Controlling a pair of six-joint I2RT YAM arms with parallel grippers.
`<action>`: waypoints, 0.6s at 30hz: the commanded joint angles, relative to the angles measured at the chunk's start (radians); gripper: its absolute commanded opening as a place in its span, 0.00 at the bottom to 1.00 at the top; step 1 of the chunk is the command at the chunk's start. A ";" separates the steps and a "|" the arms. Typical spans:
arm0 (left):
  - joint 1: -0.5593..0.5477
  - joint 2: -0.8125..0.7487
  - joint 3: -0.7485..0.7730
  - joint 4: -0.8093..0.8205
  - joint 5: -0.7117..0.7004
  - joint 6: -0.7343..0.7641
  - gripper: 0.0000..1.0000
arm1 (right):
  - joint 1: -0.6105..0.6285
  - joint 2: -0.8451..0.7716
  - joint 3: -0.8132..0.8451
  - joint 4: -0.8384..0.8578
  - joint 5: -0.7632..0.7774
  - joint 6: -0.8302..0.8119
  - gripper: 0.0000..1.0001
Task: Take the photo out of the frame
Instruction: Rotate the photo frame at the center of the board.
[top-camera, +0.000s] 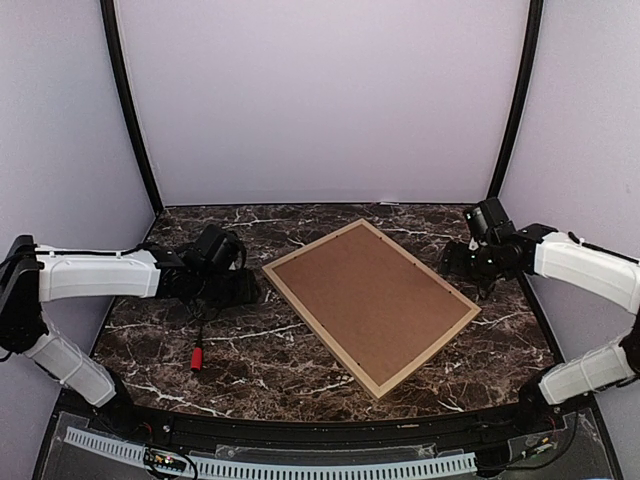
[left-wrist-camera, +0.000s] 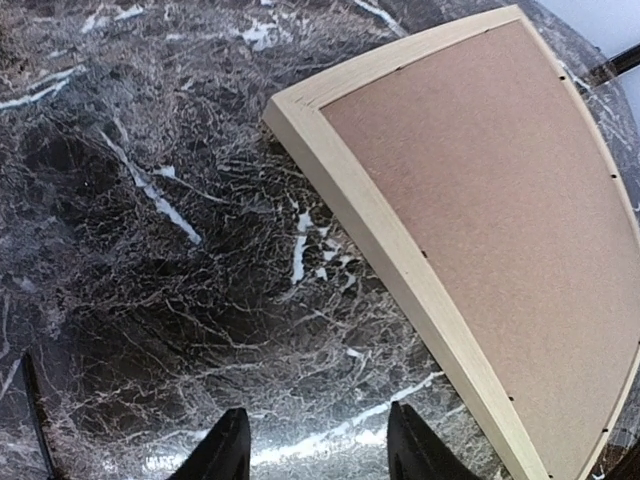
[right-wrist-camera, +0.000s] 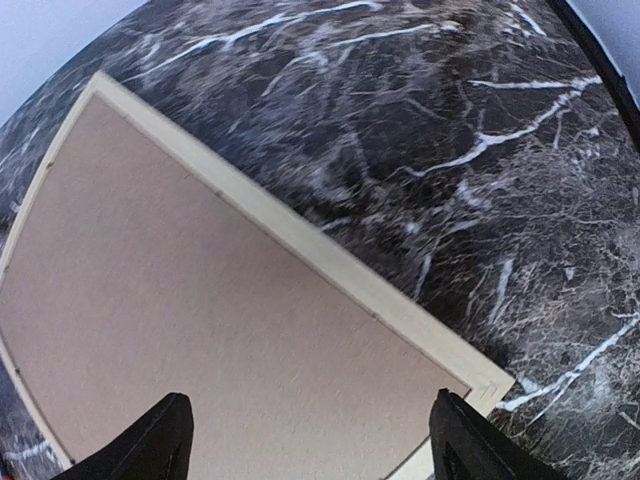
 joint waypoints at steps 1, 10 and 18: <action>0.017 0.108 0.056 -0.034 0.048 -0.011 0.46 | -0.130 0.186 0.113 0.084 0.018 -0.192 0.79; 0.019 0.265 0.107 0.016 0.097 -0.002 0.37 | -0.258 0.562 0.335 0.009 0.014 -0.330 0.45; 0.020 0.373 0.160 0.049 0.128 0.030 0.36 | -0.251 0.618 0.267 0.047 -0.182 -0.351 0.28</action>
